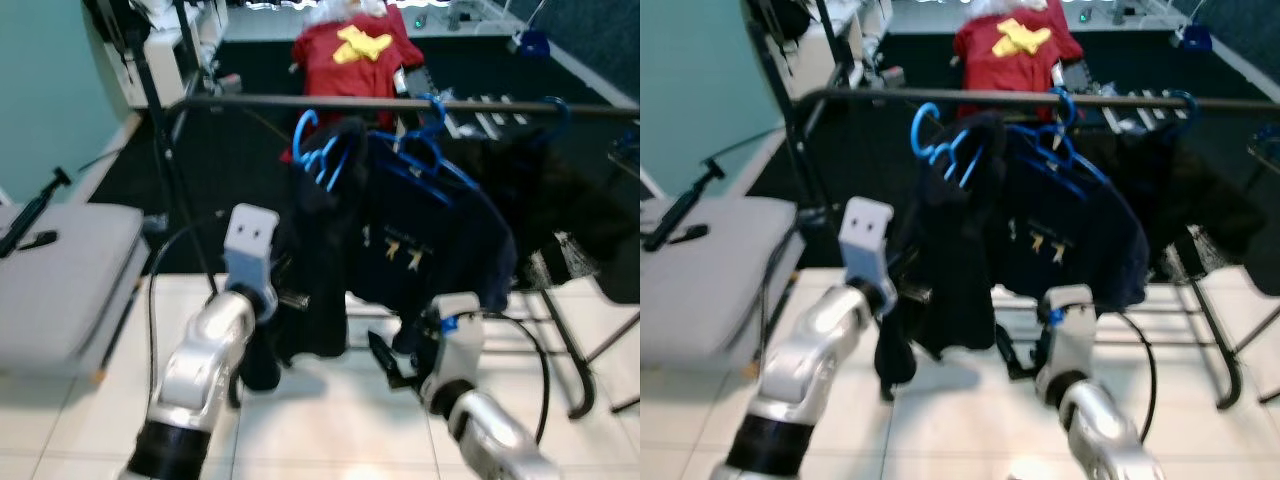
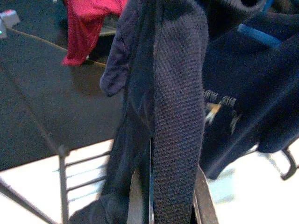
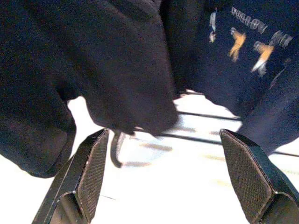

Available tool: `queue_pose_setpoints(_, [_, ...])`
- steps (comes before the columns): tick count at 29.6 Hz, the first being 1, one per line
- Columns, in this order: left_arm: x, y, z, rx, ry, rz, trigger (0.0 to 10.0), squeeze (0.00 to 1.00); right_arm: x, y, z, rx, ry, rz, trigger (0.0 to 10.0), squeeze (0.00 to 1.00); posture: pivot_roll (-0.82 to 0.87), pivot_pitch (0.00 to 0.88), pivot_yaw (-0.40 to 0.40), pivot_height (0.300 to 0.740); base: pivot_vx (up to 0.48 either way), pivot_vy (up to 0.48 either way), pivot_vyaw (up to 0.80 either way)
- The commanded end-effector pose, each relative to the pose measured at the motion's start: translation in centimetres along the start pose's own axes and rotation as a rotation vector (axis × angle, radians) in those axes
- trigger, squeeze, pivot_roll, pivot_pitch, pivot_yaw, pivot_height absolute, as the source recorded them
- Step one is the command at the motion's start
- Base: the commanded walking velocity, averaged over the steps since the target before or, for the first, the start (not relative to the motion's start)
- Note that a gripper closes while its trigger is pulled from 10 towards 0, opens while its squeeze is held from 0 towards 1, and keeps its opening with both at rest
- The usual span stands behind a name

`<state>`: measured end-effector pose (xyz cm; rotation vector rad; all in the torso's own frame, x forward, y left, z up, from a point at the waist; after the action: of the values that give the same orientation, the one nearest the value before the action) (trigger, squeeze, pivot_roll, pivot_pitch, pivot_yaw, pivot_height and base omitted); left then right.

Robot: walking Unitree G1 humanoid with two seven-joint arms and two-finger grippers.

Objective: Hang hanger

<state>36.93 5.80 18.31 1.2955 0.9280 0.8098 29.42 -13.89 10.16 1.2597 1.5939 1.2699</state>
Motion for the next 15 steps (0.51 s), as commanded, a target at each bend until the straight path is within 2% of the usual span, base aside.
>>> queue_pose_setpoints(1, [0.55,1.07,-0.09,-0.046,0.021,0.015,10.0,0.00,0.40,-0.31,0.02,0.009,0.010,0.012,10.0,0.00,-0.06,0.127,-0.005,0.740,0.304,0.000,0.00])
queue_pose_setpoints(9, [0.58,1.16,0.15,-0.050,0.033,0.014,10.0,0.00,0.40,-0.31,-0.01,0.011,0.011,0.012,10.0,0.00,-0.06,0.129,-0.006,0.740,0.288,0.000,0.00])
queue_pose_setpoints(15, [0.77,0.49,0.57,-0.023,0.052,0.017,10.0,0.00,0.44,-0.35,0.00,0.013,0.011,0.011,10.0,0.00,-0.06,0.129,-0.005,0.740,0.269,0.000,0.00])
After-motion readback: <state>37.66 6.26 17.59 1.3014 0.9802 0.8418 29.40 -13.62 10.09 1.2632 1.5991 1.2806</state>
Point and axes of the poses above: a point about 5 cm out from each wrist's last joint towards the gripper, its own z axis pointing out of the wrist towards the gripper, its own y axis along the axis of the wrist's last joint, x = y × z, the point moved 6 cm from there along z, pointing out of the wrist towards the gripper, and after that the axes turned 5 degrees about -z, right-handed, at the moved point
